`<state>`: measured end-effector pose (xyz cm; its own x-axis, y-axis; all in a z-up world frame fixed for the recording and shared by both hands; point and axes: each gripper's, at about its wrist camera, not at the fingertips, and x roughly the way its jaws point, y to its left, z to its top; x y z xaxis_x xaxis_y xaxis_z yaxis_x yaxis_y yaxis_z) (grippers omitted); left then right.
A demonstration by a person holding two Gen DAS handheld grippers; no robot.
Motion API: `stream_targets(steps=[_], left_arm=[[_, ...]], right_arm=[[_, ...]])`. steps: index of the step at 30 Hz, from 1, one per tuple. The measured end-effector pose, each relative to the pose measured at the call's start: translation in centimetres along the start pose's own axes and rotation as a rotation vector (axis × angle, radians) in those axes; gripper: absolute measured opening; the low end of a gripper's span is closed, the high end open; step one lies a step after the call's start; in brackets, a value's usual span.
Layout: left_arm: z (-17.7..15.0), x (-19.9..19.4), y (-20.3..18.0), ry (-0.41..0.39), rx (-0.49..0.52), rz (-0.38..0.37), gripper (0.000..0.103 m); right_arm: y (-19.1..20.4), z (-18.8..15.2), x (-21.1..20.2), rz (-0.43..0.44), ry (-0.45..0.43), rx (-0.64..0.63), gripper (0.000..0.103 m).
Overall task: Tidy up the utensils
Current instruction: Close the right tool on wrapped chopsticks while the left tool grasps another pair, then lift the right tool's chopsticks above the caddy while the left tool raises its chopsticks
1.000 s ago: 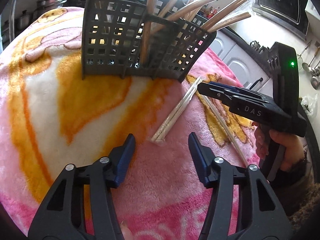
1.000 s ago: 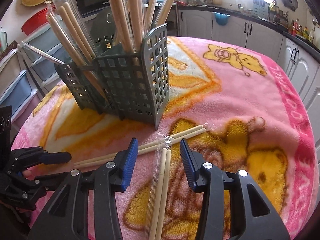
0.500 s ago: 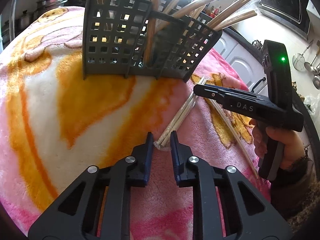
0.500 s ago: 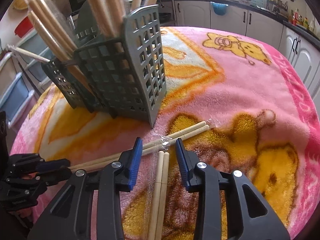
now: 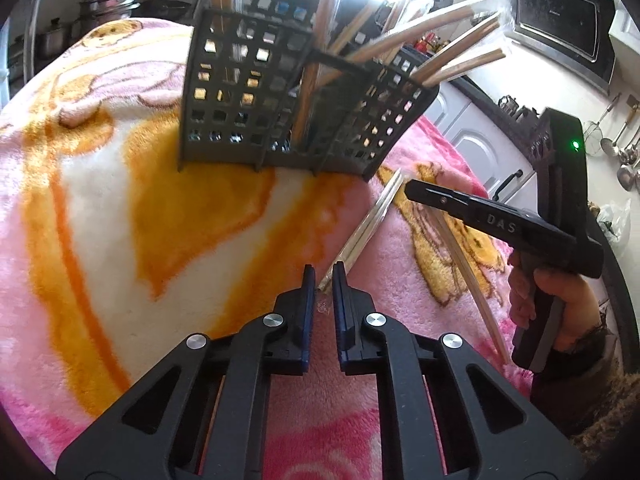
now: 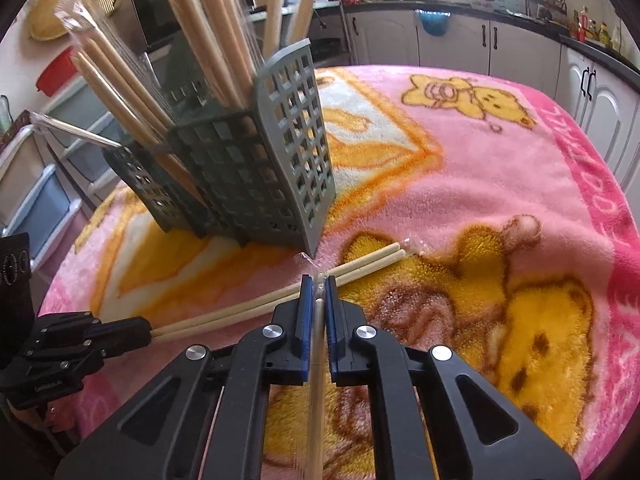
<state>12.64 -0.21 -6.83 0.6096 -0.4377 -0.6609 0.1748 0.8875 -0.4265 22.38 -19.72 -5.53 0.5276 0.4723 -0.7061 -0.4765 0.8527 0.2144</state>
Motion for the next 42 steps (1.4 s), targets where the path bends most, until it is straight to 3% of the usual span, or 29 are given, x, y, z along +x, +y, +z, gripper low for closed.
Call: stream_targets(steps=[22, 42], left_arm=[[3.4, -8.6, -2.1, -0.224, 0.016, -0.070, 0.003], [6.5, -13.2, -4.8, -0.372, 0.075, -0.142, 0.000]], right_arm=[[5.3, 2.1, -10.6, 0.131, -0.301, -0.080, 0.007], [7.8, 3.3, -15.8, 0.169, -0.454, -0.130, 0.007]])
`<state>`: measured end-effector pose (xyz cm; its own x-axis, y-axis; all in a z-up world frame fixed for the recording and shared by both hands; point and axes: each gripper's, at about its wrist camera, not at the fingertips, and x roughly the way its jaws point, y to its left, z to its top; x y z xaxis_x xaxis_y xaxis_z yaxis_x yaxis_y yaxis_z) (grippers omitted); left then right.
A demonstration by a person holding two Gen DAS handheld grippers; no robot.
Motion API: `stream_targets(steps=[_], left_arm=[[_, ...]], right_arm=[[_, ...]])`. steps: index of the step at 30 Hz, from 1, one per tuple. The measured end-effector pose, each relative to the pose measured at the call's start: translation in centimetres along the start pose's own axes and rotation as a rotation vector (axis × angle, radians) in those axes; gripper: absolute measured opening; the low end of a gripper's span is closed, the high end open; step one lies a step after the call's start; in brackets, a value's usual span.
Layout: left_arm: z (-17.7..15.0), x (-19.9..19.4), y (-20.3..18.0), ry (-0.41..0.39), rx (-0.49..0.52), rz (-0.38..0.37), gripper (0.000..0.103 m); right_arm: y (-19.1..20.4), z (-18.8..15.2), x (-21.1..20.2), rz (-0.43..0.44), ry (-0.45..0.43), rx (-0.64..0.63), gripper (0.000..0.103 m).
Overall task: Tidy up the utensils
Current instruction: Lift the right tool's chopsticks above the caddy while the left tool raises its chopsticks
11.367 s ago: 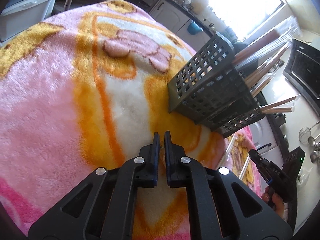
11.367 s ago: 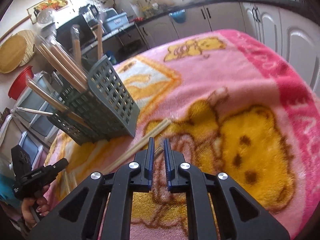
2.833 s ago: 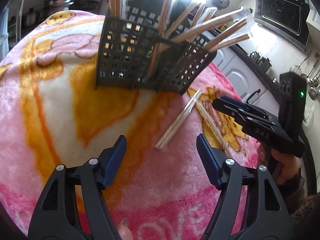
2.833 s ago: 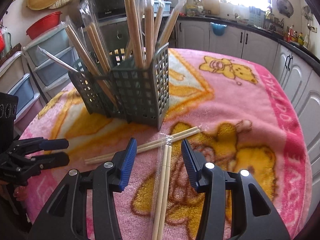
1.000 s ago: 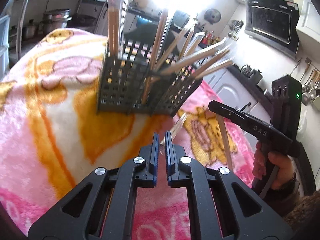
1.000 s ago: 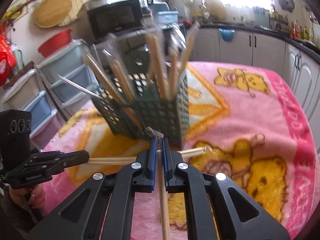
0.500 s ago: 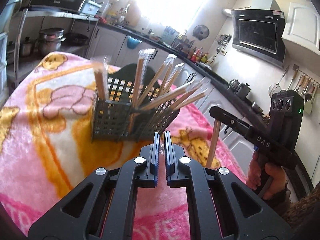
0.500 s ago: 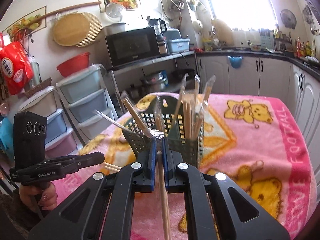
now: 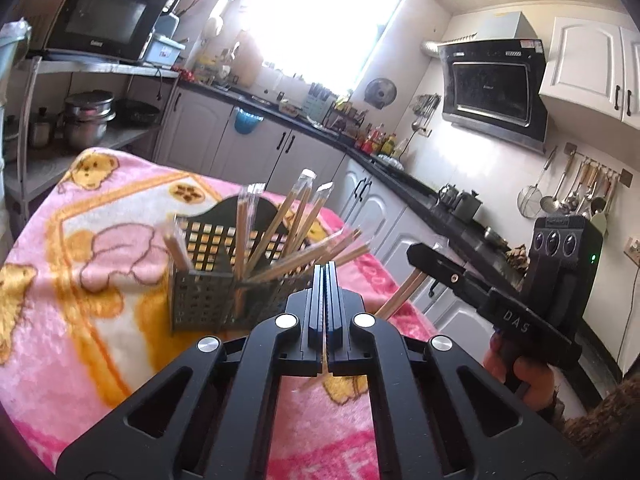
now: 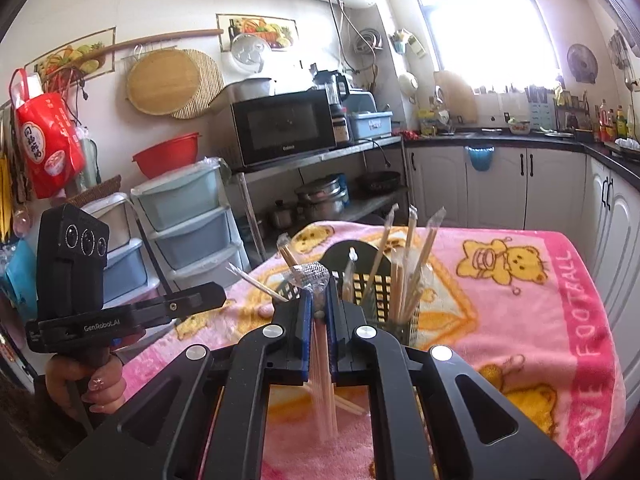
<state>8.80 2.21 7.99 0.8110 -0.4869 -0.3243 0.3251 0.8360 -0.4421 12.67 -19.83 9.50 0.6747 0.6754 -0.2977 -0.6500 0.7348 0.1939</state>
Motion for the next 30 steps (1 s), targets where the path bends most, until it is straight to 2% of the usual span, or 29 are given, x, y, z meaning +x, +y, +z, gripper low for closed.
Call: stream_targets(steps=[4, 8, 11, 13, 18, 23, 30], left_arm=[[0.7, -0.1, 0.0, -0.016, 0.008, 0.002, 0.000], [0.1, 0.2, 1.0, 0.014, -0.005, 0.036, 0.000], [-1.2, 0.9, 2.2, 0.076, -0.006, 0.077, 0.006], [-2.5, 2.1, 3.4, 0.140, -0.025, 0.090, 0.020], [-5.0, 6.1, 4.3, 0.293, 0.016, 0.128, 0.032], [-6.4, 10.4, 3.1, 0.414, 0.147, 0.134, 0.035], [-7.9, 14.9, 2.0, 0.539, 0.252, 0.122, 0.035]], right_arm=[[0.2, 0.3, 0.0, -0.003, -0.009, -0.011, 0.007], [0.2, 0.2, 0.0, -0.008, -0.011, -0.011, 0.007], [0.0, 0.3, -0.1, -0.011, -0.020, 0.000, 0.007], [0.0, 0.4, -0.2, -0.016, -0.026, 0.003, 0.007], [-0.4, 1.2, -1.0, -0.034, -0.056, 0.009, 0.007], [-0.4, 3.0, -2.5, -0.061, -0.117, -0.016, 0.007], [-0.3, 6.1, -4.6, -0.074, -0.209, -0.065, 0.007]])
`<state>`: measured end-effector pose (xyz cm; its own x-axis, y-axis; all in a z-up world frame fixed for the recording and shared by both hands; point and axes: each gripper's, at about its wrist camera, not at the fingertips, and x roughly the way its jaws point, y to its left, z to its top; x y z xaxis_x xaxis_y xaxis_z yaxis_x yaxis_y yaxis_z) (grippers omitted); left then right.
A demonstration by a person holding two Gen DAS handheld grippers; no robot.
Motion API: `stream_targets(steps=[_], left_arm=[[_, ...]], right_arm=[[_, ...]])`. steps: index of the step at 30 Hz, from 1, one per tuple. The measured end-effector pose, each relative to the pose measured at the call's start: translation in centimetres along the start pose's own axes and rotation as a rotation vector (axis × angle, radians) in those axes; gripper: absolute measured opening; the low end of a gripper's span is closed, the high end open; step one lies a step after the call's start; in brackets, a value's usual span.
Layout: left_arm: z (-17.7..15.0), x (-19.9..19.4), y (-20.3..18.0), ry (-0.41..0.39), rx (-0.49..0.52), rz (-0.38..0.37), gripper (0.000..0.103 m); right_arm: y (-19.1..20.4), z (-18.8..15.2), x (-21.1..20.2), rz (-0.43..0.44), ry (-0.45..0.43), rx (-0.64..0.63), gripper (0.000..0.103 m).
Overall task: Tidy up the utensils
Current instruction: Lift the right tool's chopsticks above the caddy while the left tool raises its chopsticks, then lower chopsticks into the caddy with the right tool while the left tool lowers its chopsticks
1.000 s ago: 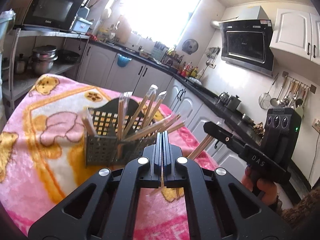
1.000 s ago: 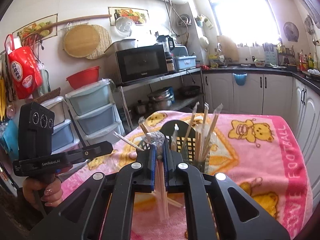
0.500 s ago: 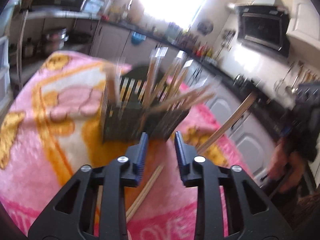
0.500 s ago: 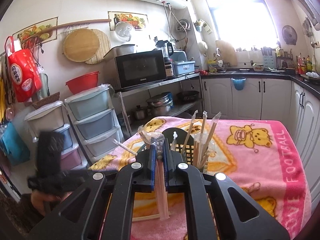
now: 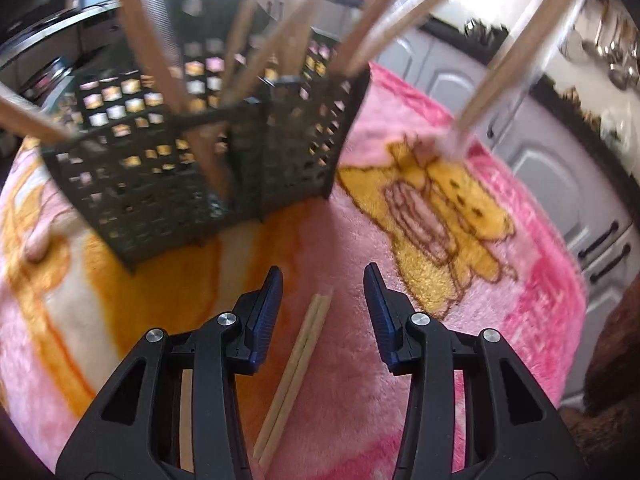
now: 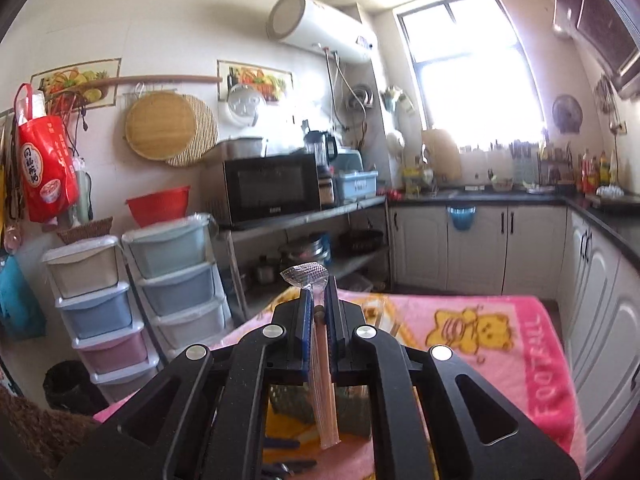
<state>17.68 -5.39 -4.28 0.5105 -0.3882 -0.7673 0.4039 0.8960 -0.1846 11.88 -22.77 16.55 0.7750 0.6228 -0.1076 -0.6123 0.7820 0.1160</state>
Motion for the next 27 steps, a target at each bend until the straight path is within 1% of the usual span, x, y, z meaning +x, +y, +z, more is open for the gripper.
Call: stream_targets(steps=[3, 4, 8, 9, 10, 11, 12, 15, 17, 19, 22, 25, 27], left_arm=[[-0.1, 1.4, -0.6, 0.049, 0.027, -0.009, 0.035], [-0.2, 1.8, -0.7, 0.064, 0.036, -0.001, 0.035], [-0.1, 2.7, -0.6, 0.083, 0.035, 0.018, 0.035], [-0.2, 2.8, -0.6, 0.086, 0.035, 0.022, 0.026], [-0.2, 2.9, -0.5, 0.087, 0.037, 0.033, 0.012], [-0.2, 3.1, -0.6, 0.085, 0.036, 0.046, 0.010], [-0.1, 3.1, -0.3, 0.086, 0.027, 0.043, 0.008], [0.4, 1.8, 0.4, 0.059, -0.023, 0.001, 0.003], [1.0, -0.4, 0.5, 0.004, -0.038, -0.019, 0.003], [1.9, -2.8, 0.5, -0.057, -0.054, -0.055, 0.003], [3.5, -7.4, 0.2, -0.176, -0.057, -0.097, 0.002], [5.6, -12.8, -0.1, -0.323, -0.052, -0.138, 0.002], [6.9, -15.4, -0.3, -0.402, -0.058, -0.154, 0.002]], right_arm=[[-0.1, 1.2, -0.2, 0.002, -0.028, -0.017, 0.006], [0.0, 1.6, -0.2, 0.003, -0.041, -0.023, 0.007], [0.1, 2.7, 0.0, 0.011, -0.064, -0.043, 0.006], [0.1, 3.0, 0.2, 0.016, -0.070, -0.047, 0.006], [0.1, 3.2, 0.3, 0.016, -0.074, -0.050, 0.006], [0.2, 3.5, 0.4, 0.019, -0.078, -0.052, 0.006], [0.3, 3.7, 0.5, 0.022, -0.082, -0.054, 0.006], [0.4, 4.5, 1.0, 0.025, -0.095, -0.059, 0.006], [0.4, 5.0, 1.5, 0.026, -0.103, -0.064, 0.006], [0.5, 5.3, 1.8, 0.026, -0.108, -0.067, 0.006], [0.5, 5.9, 2.4, 0.024, -0.113, -0.068, 0.006], [0.6, 6.3, 2.8, 0.018, -0.122, -0.072, 0.007], [0.5, 6.7, 3.1, 0.014, -0.128, -0.071, 0.007]])
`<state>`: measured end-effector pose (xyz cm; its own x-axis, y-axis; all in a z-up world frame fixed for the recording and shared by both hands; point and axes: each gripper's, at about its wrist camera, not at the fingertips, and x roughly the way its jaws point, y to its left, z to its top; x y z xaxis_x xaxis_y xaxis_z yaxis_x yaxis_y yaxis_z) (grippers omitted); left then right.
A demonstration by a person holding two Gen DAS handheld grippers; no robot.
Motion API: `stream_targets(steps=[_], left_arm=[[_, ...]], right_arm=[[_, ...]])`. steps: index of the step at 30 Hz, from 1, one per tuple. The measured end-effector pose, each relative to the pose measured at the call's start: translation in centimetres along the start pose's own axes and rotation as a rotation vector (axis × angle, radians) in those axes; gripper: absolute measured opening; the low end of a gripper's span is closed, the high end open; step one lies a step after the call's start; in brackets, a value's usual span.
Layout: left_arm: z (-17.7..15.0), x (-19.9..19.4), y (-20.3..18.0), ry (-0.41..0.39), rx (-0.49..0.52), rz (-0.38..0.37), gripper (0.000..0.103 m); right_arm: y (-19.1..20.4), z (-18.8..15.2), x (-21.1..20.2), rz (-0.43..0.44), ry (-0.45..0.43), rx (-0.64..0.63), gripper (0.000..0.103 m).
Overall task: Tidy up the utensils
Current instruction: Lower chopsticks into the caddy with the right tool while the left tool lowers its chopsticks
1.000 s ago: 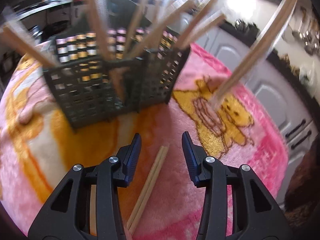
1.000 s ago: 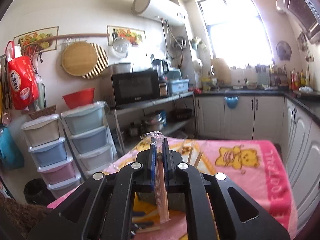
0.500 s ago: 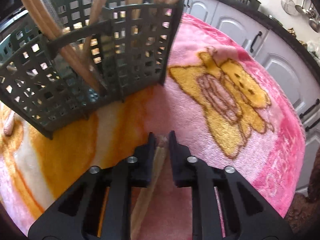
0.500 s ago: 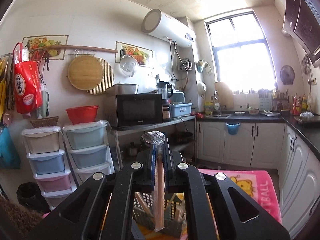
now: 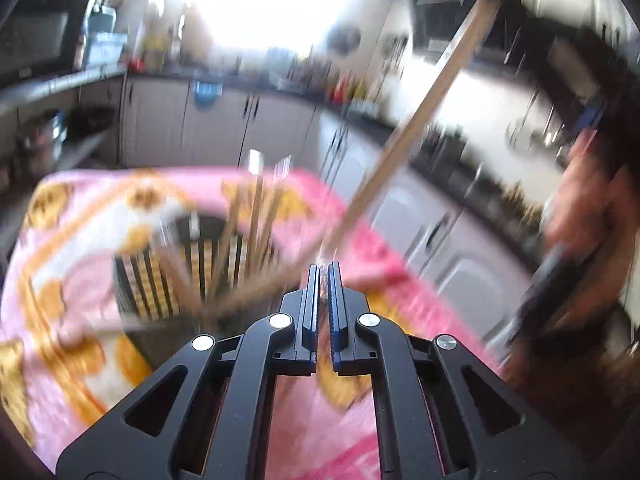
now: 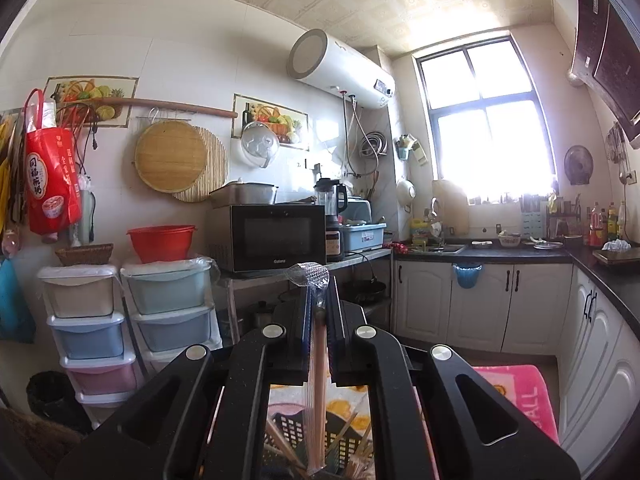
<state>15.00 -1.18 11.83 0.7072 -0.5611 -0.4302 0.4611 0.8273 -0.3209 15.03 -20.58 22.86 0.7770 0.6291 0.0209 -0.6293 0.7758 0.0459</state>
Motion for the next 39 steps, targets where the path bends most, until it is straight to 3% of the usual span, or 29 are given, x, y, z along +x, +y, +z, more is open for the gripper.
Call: stream_targets(steps=[7, 18, 25, 39], left_arm=[[6.6, -4.7, -1.2, -0.221, 0.039, 0.019, 0.002], [12.2, -4.5, -0.9, -0.353, 0.015, 0.043, 0.002], [13.3, -3.3, 0.5, -0.404, 0.003, 0.090, 0.002], [11.2, -1.2, 4.9, -0.390, -0.036, 0.154, 0.002]], right_arm=[[-0.4, 1.2, 0.0, -0.026, -0.047, 0.000, 0.007], [-0.9, 2.2, 1.0, -0.038, -0.089, -0.014, 0.007], [-0.9, 1.3, 2.3, -0.048, -0.087, -0.032, 0.007], [-1.6, -3.3, 6.1, -0.053, 0.001, -0.028, 0.007]])
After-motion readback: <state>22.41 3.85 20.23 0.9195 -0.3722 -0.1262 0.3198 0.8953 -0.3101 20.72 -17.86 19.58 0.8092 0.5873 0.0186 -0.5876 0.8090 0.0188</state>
